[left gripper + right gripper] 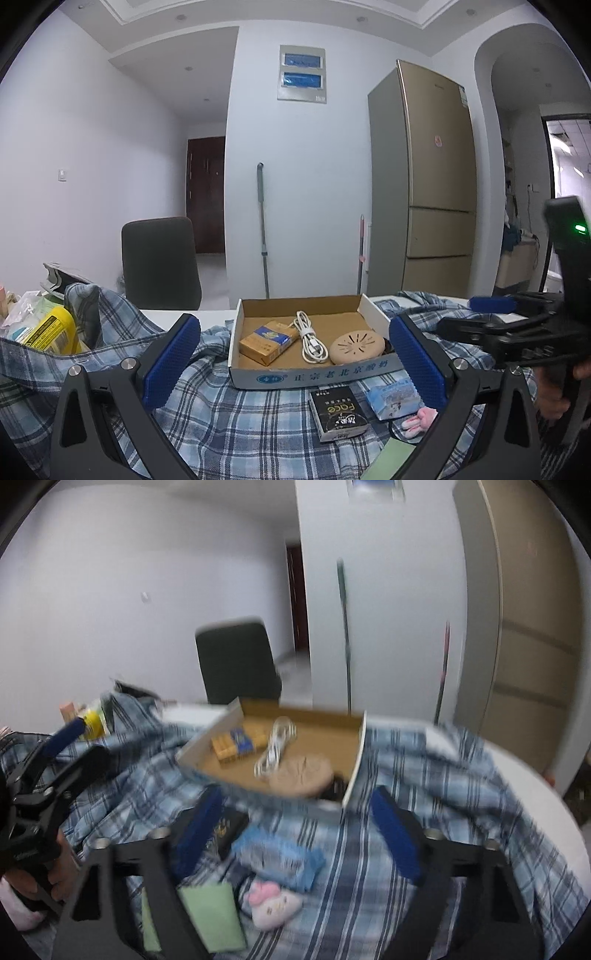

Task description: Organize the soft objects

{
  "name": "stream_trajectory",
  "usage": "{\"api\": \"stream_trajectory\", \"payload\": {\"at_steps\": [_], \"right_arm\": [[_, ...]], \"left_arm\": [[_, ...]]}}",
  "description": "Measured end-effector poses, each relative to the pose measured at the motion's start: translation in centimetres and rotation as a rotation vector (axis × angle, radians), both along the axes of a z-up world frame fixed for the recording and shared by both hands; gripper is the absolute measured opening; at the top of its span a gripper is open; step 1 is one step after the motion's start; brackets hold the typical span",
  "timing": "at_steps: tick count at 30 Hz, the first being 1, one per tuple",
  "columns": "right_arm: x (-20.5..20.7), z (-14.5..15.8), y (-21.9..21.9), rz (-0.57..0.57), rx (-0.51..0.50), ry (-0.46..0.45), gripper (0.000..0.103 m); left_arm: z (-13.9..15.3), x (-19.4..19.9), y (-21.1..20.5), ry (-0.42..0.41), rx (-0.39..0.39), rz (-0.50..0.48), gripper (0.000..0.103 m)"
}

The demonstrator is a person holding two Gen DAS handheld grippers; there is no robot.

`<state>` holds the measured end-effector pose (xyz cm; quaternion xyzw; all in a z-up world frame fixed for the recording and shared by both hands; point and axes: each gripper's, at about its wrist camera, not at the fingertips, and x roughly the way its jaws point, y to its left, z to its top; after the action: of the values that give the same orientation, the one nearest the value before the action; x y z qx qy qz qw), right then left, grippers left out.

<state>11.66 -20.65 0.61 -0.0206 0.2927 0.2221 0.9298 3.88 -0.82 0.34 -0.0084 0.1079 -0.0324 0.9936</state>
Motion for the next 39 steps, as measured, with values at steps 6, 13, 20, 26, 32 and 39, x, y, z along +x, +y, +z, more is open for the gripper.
{"api": "stream_trajectory", "payload": {"at_steps": [6,13,20,26,32,39], "right_arm": [[-0.4,-3.1,1.1,0.086,-0.108,0.175,0.063],[0.1,-7.2,1.7,0.103,-0.171,0.329,0.050],[0.2,-8.7,2.2,0.130,-0.218,0.400,0.048],[-0.4,-7.0,0.8,0.097,-0.149,0.325,0.032],[-3.1,-3.7,-1.3,0.077,-0.072,0.182,0.032],[-4.6,-2.3,-3.1,0.008,-0.004,0.053,0.032]], "left_arm": [[0.8,-0.5,0.0,0.050,-0.030,-0.088,0.103],[0.4,-0.3,-0.5,0.079,-0.018,-0.097,0.103],[0.3,-0.1,-0.4,0.090,-0.018,-0.081,0.103],[0.8,-0.3,-1.0,0.086,0.018,-0.099,0.103],[1.6,0.2,-2.6,0.290,0.106,-0.295,0.103],[-1.3,0.6,-5.8,0.485,0.211,-0.390,0.095]]}}
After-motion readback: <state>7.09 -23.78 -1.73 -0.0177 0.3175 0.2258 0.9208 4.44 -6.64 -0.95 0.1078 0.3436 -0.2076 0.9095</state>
